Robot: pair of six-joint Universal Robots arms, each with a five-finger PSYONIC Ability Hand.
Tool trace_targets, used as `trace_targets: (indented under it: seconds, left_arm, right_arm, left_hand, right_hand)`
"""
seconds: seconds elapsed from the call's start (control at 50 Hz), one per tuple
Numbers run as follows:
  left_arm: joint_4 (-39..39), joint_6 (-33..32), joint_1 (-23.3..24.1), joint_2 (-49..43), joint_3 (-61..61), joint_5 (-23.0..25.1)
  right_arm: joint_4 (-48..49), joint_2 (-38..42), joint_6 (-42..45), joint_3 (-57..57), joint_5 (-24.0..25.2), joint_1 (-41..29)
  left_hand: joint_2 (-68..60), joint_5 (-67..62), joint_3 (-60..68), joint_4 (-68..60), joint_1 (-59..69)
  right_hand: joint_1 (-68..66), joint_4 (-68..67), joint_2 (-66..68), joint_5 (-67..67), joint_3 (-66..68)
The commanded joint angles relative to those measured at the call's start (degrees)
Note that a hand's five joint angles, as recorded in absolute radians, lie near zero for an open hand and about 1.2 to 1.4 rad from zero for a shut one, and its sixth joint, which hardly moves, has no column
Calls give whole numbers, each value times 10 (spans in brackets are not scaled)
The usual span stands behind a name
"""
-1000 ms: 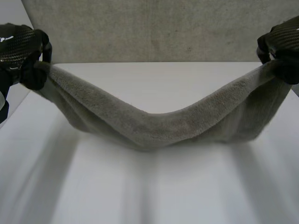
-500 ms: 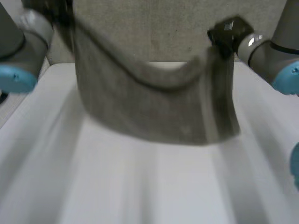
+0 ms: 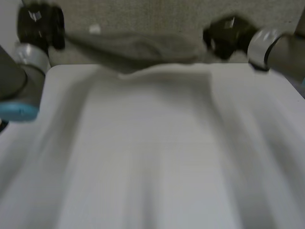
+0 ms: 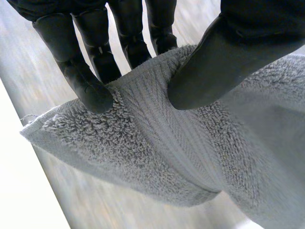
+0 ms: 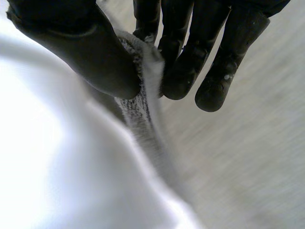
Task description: Fold the towel.
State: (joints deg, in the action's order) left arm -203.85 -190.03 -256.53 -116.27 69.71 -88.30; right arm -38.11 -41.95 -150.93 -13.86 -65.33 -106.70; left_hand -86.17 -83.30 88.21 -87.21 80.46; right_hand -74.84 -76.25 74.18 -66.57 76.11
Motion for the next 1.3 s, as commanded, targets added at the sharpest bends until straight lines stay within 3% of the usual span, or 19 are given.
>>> trace_targets:
  seconds: [0.02, 0.12, 0.18, 0.22, 0.28, 0.38, 0.4, 0.44, 0.5, 0.54, 0.56, 0.6, 0.78, 0.82, 0.98, 1.22, 1.3]
  left_arm:
    - [-73, -18, -8, -14, 154, 23]
    - [-87, -60, -19, -5, 232, 34]
    - [-87, -83, -24, 19, 277, 45]
    - [-86, -97, -27, 84, 322, 55]
    - [-83, -98, -27, 119, 345, 61]
    - [-47, -95, -51, 290, 438, 81]
    - [-47, -95, -51, 291, 438, 81]
    - [-16, -95, -78, 364, 474, 115]
    - [-6, -95, -90, 383, 483, 140]
    - [-1, -96, -99, 384, 485, 195]
    - [-1, -96, -99, 384, 485, 196]
    - [-9, -97, -103, 347, 471, 229]
    - [-25, -102, -56, 102, 292, 225]
    - [-4, -101, -42, 16, 204, 212]
    - [77, -101, -27, -149, 9, 154]
    - [108, -104, -7, -269, -135, 123]
    - [108, -125, -6, -285, -160, 98]
  right_arm:
    - [28, -4, 64, -211, 15, 33]
    - [73, -54, 76, -332, 14, 51]
    - [99, -125, 76, -409, 16, 66]
    - [112, -200, 77, -479, 23, 83]
    - [111, -233, 77, -509, 23, 91]
    - [93, -369, 84, -604, 25, 120]
    - [93, -370, 84, -604, 25, 120]
    - [77, -421, 92, -636, 30, 160]
    - [75, -431, 105, -647, 37, 173]
    - [78, -427, 136, -653, 56, 185]
    - [78, -427, 136, -653, 56, 185]
    - [82, -376, 158, -637, 62, 186]
    - [89, -193, 130, -457, 17, 127]
    - [89, -123, 111, -375, -17, 104]
    - [91, 18, 71, -211, -70, 67]
    - [93, 163, 51, -23, -131, 50]
    - [93, 207, 51, 38, -164, 47]
  left_hand:
    - [62, 133, -82, 72, -5]
    - [62, 133, -82, 72, -5]
    - [62, 133, -82, 72, -5]
    - [62, 133, -82, 72, -5]
    - [62, 133, -82, 72, -5]
    - [62, 133, -82, 72, -5]
    - [62, 133, -82, 72, -5]
    - [62, 133, -82, 72, -5]
    - [62, 133, -82, 72, -5]
    - [62, 133, -82, 72, -5]
    - [62, 133, -82, 72, -5]
    - [62, 133, -82, 72, -5]
    - [62, 133, -82, 72, -5]
    - [62, 133, -82, 72, -5]
    - [62, 133, -82, 72, -5]
    - [62, 133, -82, 72, -5]
    - [231, 302, -251, 241, -173]
  right_hand:
    - [-52, -38, 58, -34, 39]
    - [-52, -38, 58, -34, 39]
    - [-52, -38, 58, -34, 39]
    - [-52, -38, 58, -34, 39]
    - [-52, -38, 58, -34, 39]
    - [-52, -38, 58, -34, 39]
    - [-52, -38, 58, -34, 39]
    - [-52, -38, 58, -34, 39]
    - [-52, -38, 58, -34, 39]
    - [-52, -38, 58, -34, 39]
    - [-52, -38, 58, -34, 39]
    - [-52, -38, 58, -34, 39]
    - [-52, -38, 58, -34, 39]
    - [-52, -38, 58, -34, 39]
    - [-52, -38, 58, -34, 39]
    - [-52, -38, 58, -34, 39]
    - [-52, -38, 58, -34, 39]
